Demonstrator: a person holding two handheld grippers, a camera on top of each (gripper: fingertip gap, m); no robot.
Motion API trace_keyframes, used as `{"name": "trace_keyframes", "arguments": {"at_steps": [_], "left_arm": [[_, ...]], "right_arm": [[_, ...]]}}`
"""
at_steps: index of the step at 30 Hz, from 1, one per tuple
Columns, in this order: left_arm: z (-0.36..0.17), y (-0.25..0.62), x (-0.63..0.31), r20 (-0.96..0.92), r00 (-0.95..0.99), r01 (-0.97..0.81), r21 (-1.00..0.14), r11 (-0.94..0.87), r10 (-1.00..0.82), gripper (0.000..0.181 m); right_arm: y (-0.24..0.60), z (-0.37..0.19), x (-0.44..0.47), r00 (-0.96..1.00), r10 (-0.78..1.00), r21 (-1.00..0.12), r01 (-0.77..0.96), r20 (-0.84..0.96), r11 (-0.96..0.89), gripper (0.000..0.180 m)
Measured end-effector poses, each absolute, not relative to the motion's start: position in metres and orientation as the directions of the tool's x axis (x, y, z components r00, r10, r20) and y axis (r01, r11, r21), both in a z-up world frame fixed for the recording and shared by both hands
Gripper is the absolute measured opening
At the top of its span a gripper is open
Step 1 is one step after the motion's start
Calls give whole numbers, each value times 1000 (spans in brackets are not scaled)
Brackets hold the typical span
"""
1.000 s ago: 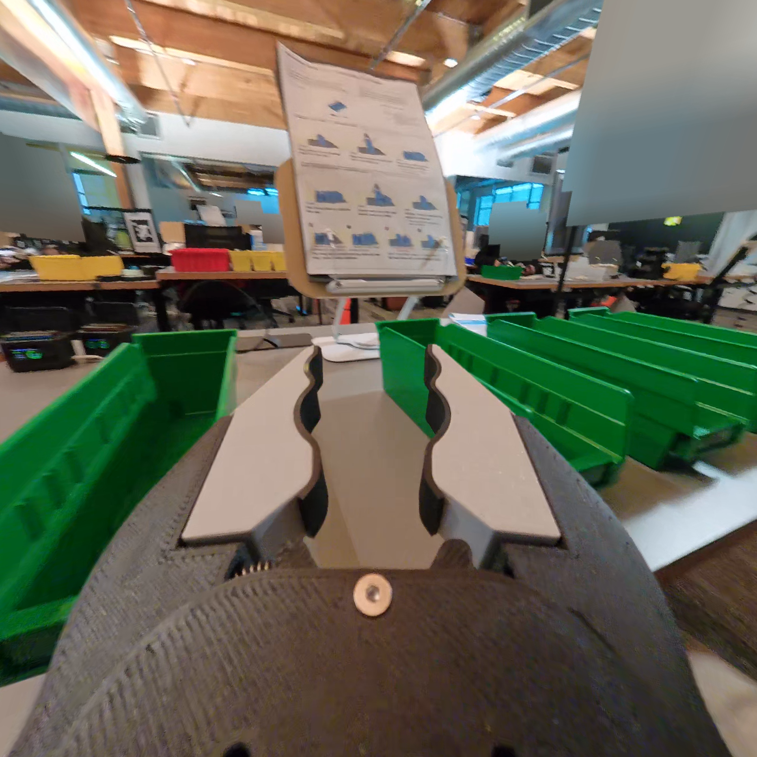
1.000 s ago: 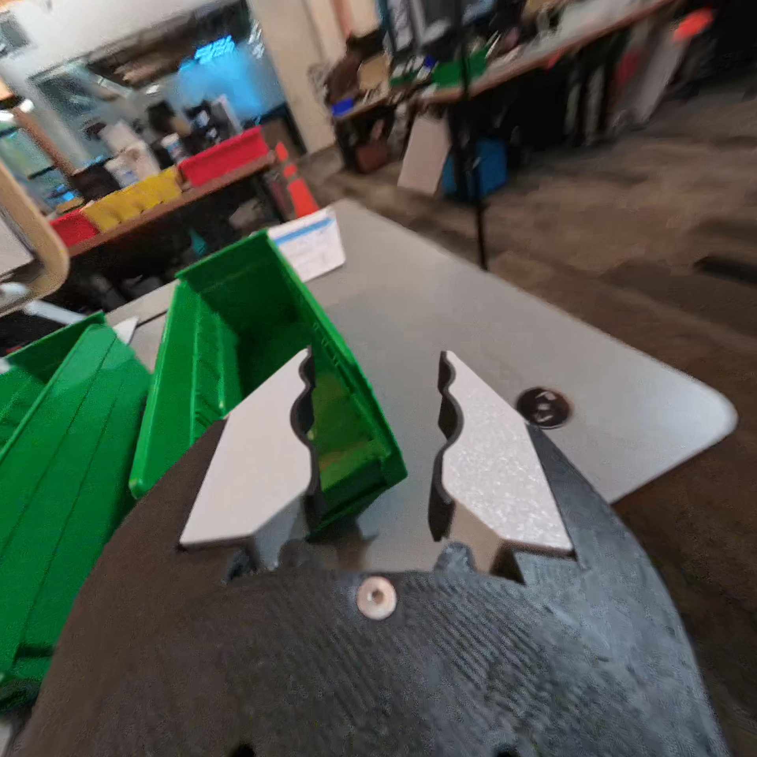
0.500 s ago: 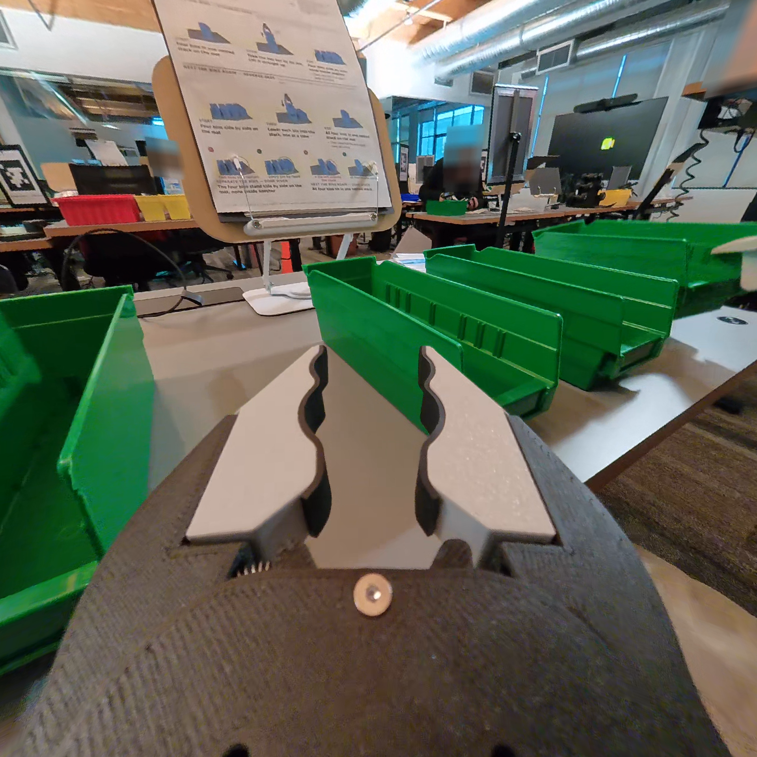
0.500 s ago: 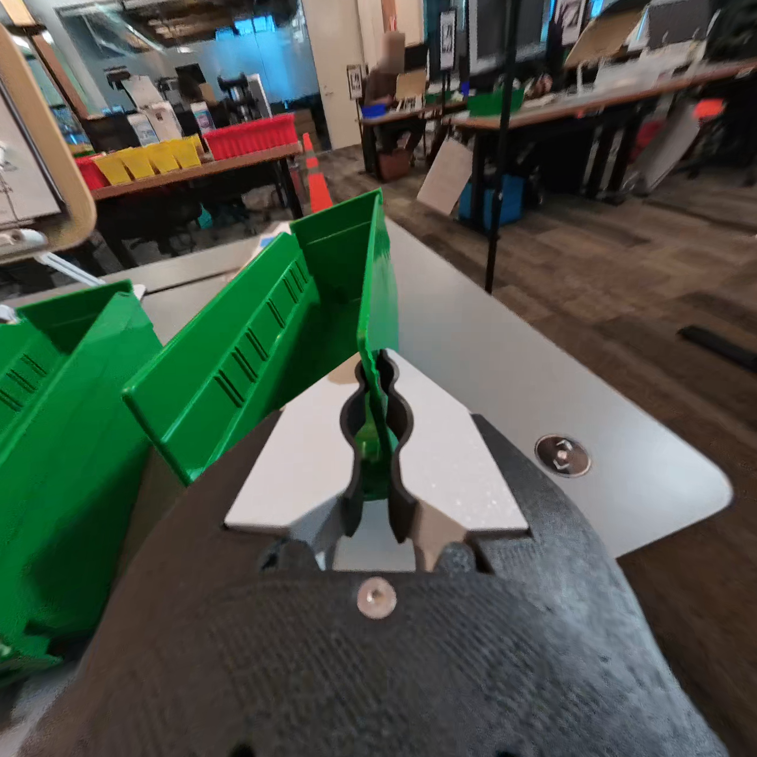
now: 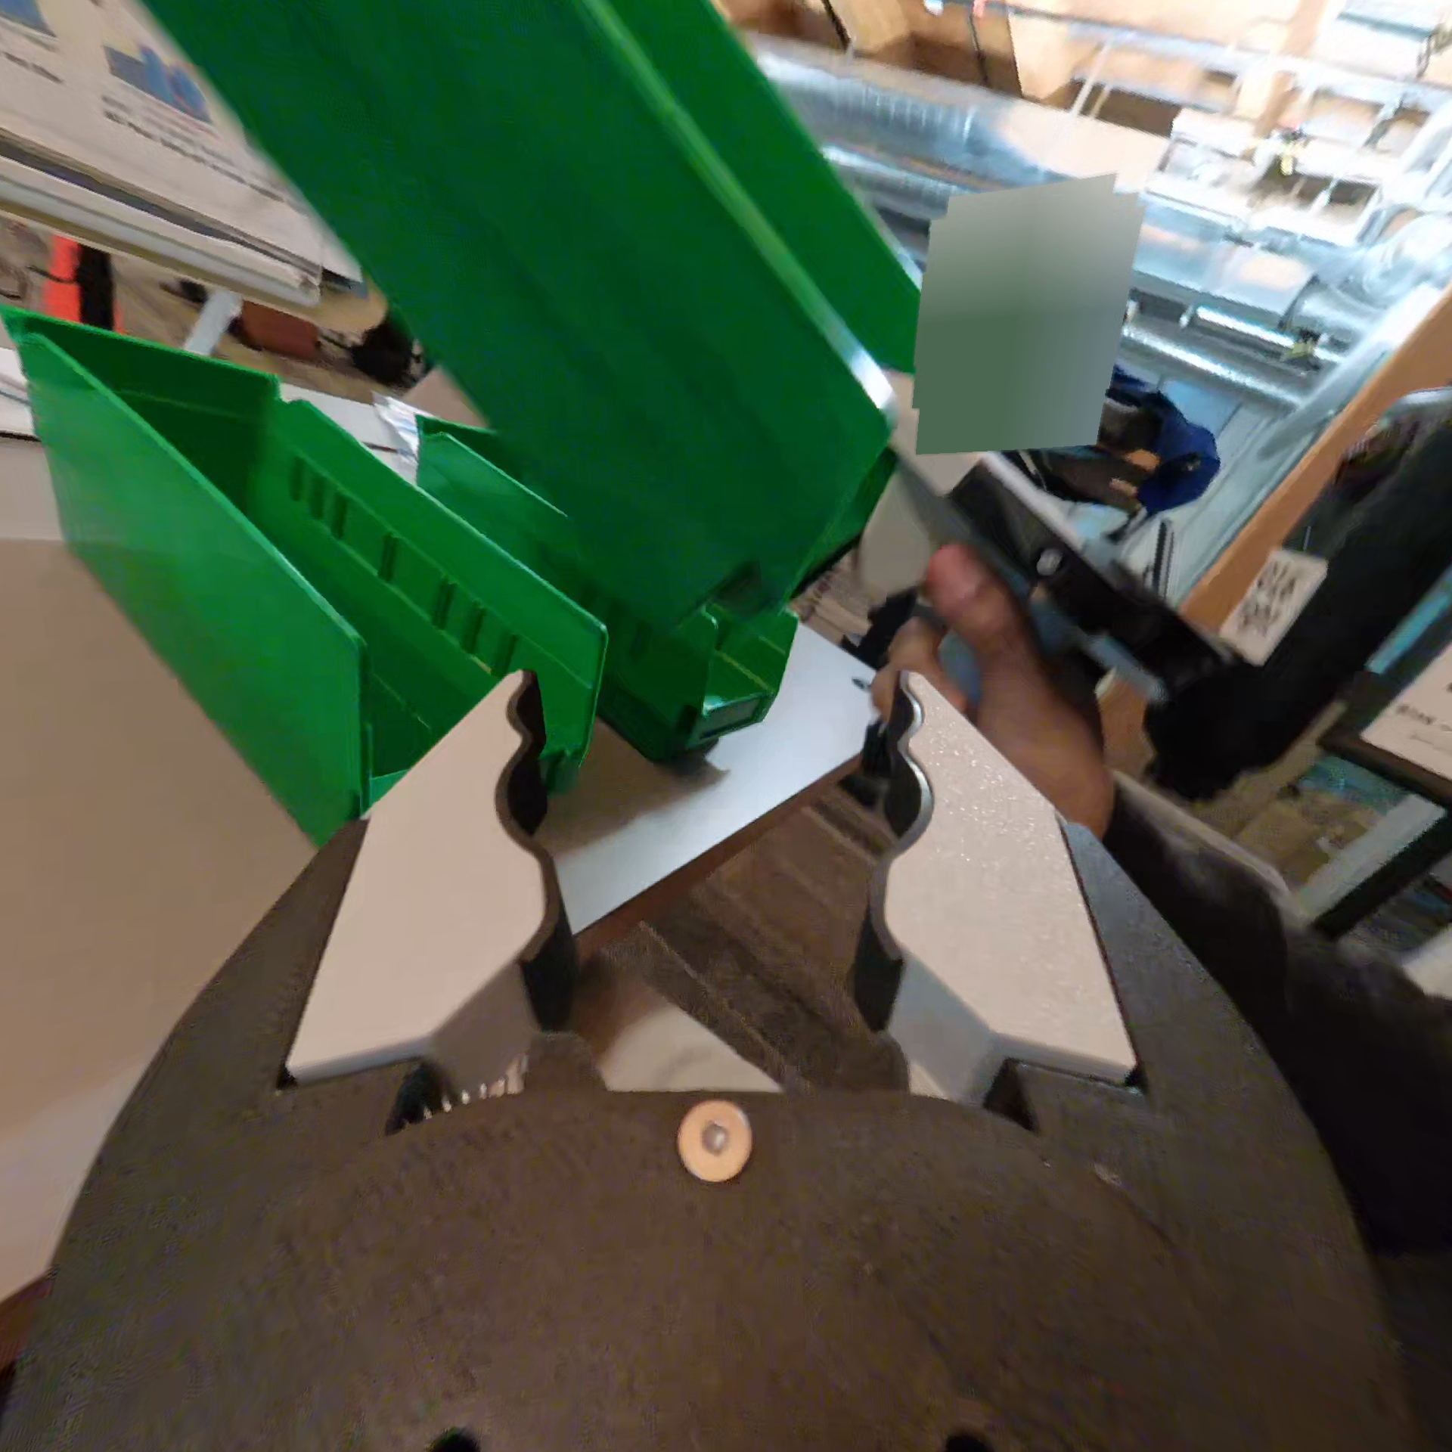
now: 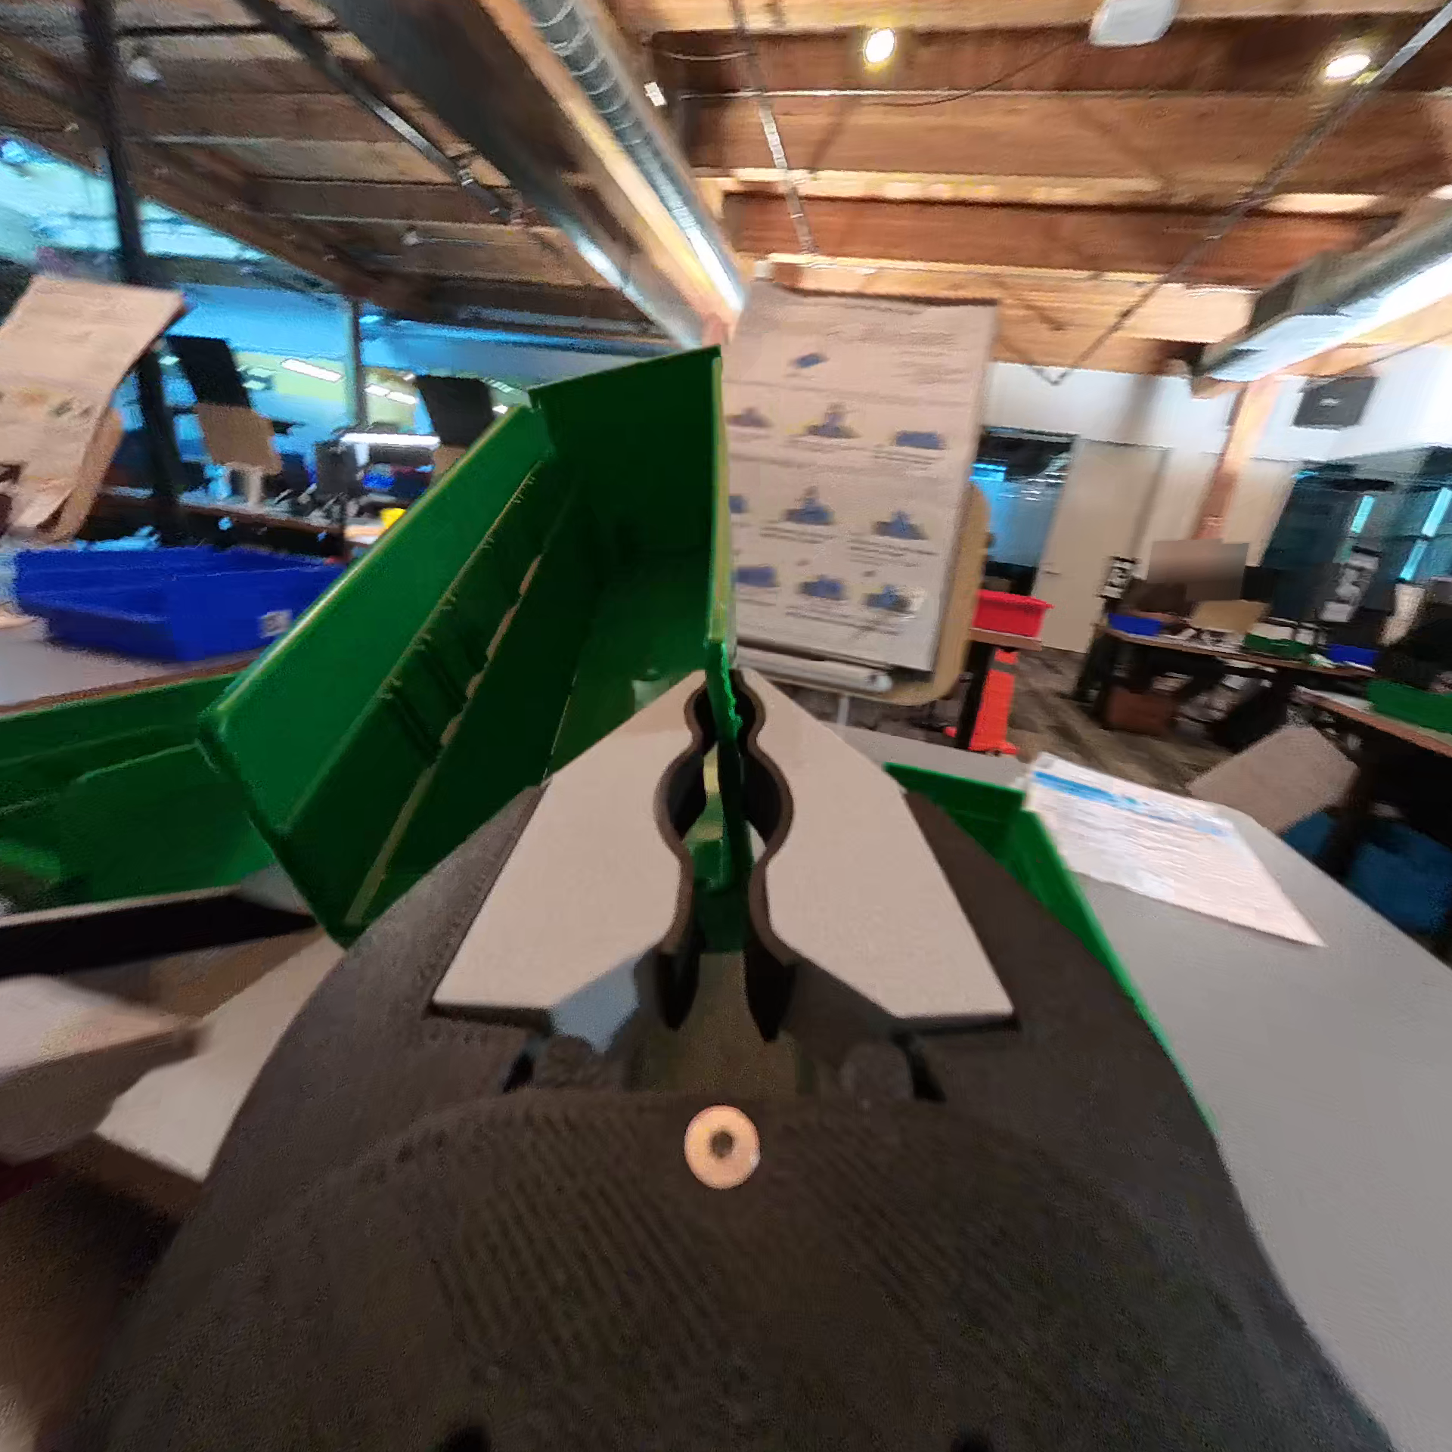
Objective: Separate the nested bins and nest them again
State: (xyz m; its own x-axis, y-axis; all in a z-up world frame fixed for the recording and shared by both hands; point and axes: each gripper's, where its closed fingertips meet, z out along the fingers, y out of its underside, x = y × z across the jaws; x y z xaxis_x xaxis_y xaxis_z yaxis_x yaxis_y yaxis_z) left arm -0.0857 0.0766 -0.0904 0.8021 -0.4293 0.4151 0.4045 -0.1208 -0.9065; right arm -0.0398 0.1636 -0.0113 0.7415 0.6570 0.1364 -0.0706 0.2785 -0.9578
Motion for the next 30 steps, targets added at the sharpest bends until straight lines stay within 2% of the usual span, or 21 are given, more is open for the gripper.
{"name": "trace_keyframes", "arguments": {"at_steps": [2, 3, 7, 9, 12, 13, 17, 23, 25, 30], "left_arm": [[-82, 73, -93, 441, 811, 451, -890, -70, -384, 86], [-79, 72, -102, 455, 817, 472, -881, -40, -354, 80], [-82, 72, -156, 509, 846, 523, -851, 57, -157, 44], [-85, 72, -172, 525, 840, 536, -843, 55, -138, 32], [-92, 78, -200, 550, 832, 553, -833, 32, -70, 6], [-91, 80, -206, 557, 826, 560, -828, 28, -84, 3], [-70, 79, -231, 501, 858, 510, -857, 70, -115, 3], [-21, 52, -332, 364, 928, 334, -907, 256, 80, 1], [-19, 45, -367, 316, 933, 276, -936, 219, 173, 1], [-48, 35, -425, 353, 886, 354, -934, 51, 302, 1]], "right_arm": [[137, -22, -72, 710, 672, -948, -20, 210, 317, 1], [126, -25, -84, 699, 671, -939, 2, 248, 344, 1], [91, -32, -115, 669, 661, -905, 38, 338, 424, 2], [82, -36, -124, 663, 656, -896, 51, 360, 441, 5], [64, -44, -138, 572, 731, -897, 18, 371, 442, 22], [56, -46, -141, 553, 736, -886, 8, 390, 463, 24], [37, -65, -149, 461, 796, -895, -6, 393, 446, 26], [45, -89, -149, 405, 848, -933, 37, 342, 359, 29], [50, -95, -150, 398, 859, -943, 54, 322, 328, 28], [52, -105, -156, 366, 887, -959, 76, 281, 273, 25]]}}
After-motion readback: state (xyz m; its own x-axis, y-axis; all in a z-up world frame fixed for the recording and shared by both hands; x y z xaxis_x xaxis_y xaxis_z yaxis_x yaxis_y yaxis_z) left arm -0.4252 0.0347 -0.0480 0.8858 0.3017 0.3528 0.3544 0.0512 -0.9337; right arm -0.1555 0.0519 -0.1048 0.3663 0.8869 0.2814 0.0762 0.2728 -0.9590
